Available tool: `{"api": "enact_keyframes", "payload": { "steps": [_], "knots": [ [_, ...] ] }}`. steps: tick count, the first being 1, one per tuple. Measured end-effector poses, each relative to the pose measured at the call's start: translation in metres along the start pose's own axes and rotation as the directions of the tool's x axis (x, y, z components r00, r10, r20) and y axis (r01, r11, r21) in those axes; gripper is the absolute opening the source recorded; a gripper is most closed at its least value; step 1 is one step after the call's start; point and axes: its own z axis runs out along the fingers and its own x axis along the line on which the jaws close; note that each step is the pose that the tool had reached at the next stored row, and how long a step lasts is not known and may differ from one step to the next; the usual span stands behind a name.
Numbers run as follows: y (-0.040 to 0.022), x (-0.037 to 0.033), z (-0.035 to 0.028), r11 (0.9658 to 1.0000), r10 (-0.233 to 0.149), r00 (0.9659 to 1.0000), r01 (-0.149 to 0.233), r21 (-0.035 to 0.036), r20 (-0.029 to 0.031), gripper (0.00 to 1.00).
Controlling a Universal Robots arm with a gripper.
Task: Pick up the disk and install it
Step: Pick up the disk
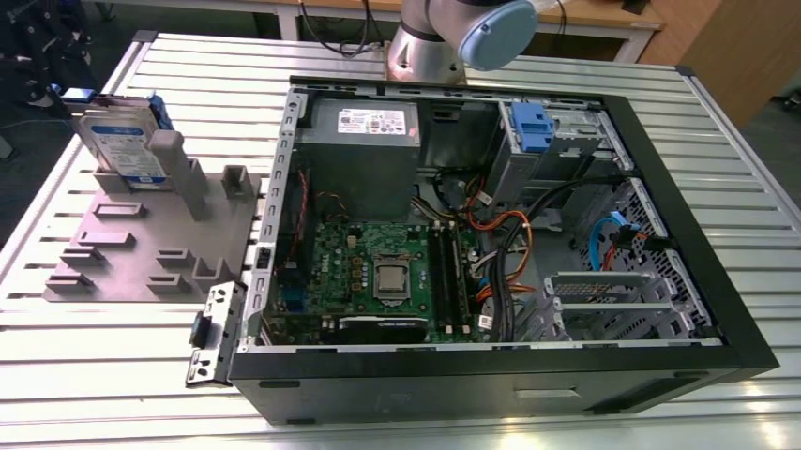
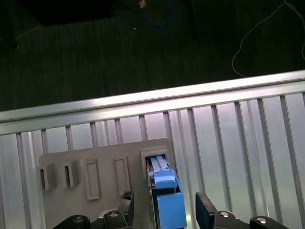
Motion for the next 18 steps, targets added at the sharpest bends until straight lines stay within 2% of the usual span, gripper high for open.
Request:
{"api": "enact_keyframes", "payload": {
  "steps": [7, 18],
  "knots": [
    [0.0004, 0.0003, 0.008, 0.9989, -0.047, 0.9989, 0.047, 0.0038, -0.0005, 0.62],
    [0.0004, 0.0003, 0.0084, 0.9989, -0.048, 0.9989, 0.048, 0.0038, -0.0005, 0.62]
  ]
}}
